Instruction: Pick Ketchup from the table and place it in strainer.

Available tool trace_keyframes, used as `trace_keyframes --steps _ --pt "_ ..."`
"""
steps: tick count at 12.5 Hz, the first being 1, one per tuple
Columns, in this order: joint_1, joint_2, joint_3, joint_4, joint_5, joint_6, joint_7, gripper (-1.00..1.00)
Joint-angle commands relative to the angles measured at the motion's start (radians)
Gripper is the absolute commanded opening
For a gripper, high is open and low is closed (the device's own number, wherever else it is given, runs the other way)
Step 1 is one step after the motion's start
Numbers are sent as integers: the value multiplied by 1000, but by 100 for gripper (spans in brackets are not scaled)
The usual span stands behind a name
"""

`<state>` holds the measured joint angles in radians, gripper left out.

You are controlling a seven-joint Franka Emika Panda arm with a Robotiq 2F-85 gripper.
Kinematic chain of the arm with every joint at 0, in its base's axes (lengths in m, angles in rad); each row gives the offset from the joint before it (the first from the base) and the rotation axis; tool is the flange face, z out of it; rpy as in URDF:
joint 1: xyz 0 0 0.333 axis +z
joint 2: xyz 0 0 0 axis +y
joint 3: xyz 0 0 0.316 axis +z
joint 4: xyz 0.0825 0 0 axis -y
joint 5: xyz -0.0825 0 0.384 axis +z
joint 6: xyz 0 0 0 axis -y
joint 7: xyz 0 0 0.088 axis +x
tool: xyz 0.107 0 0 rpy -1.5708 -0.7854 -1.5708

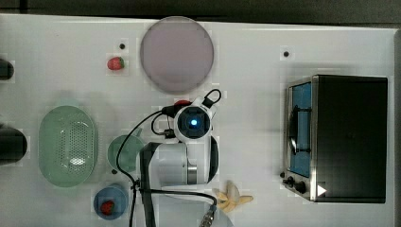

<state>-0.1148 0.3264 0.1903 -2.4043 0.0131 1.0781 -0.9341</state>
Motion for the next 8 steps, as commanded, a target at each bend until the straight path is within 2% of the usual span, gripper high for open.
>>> trace_keyframes --steps 1,3,4,8 --pt "-2 22 -6 11 12 45 -41 69" --pt "-1 26 -11 1 12 81 -41 20" --pt "-1 21 -8 0 12 81 -41 9" --pt "-2 -77 -15 7 12 56 -41 9"
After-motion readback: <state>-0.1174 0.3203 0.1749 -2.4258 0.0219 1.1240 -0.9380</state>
